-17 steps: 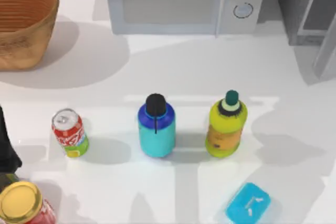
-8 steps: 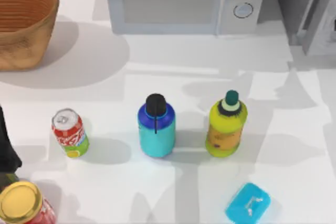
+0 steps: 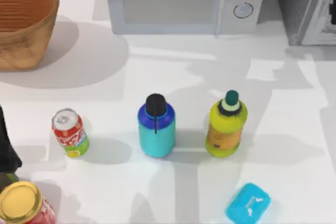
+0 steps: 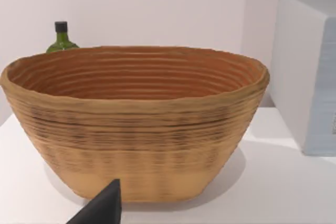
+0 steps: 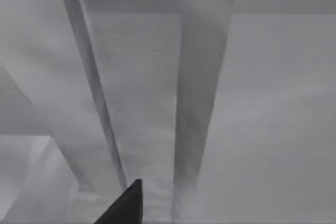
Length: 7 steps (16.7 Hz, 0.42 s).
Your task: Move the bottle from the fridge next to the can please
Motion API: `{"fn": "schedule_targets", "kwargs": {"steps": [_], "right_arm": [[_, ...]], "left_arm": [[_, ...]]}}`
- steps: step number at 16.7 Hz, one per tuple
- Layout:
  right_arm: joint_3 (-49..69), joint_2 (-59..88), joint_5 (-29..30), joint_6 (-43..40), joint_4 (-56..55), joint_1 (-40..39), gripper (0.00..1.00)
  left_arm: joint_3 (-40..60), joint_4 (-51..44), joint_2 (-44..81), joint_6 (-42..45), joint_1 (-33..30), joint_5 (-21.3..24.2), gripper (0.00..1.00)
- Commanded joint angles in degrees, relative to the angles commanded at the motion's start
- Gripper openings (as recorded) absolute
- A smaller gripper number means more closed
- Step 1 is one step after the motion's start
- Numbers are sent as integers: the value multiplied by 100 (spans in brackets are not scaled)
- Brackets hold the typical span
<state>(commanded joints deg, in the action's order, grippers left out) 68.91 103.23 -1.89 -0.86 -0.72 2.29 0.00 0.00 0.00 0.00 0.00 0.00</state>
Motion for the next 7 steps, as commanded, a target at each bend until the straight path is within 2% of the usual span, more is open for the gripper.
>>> {"fn": "schedule_targets", "kwargs": {"steps": [4, 7], "right_arm": [[1048, 781, 33, -2, 219, -1, 100], [1356, 1040, 43, -1, 293, -1, 100]], "left_arm": [[0, 0, 0, 0, 0, 0, 100], [0, 0, 0, 0, 0, 0, 100]]}}
